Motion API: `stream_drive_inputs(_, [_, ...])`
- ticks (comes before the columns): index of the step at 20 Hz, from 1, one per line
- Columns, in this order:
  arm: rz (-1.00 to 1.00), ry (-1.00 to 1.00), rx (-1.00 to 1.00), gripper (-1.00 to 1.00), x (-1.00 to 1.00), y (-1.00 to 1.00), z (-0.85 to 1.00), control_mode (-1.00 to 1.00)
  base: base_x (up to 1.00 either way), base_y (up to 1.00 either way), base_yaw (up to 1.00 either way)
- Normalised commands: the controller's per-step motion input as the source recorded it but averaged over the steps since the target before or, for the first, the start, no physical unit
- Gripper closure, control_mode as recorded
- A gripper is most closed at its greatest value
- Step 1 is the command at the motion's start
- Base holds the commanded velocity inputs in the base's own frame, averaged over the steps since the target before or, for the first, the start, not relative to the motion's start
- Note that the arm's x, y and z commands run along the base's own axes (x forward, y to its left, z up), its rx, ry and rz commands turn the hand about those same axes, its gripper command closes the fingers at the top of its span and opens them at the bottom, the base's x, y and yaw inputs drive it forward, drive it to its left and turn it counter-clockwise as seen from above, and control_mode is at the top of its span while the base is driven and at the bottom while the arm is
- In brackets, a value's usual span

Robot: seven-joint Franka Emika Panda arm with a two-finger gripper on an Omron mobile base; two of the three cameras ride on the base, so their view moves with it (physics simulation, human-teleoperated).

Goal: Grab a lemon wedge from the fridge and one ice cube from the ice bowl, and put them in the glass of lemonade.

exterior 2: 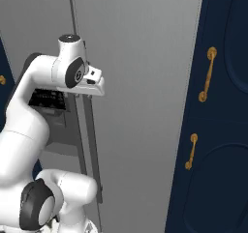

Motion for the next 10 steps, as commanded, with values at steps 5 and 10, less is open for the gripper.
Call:
stream_drive_inputs(5, [0.01,0.0,0.0,-1.0,-0.57,0.02,0.0,-1.0,0.0,0.0,0.0])
stream_drive_inputs(10, [0.0,0.0,0.0,-1.0,-0.69,0.22,0.0,-1.0,0.0,0.0,0.0])
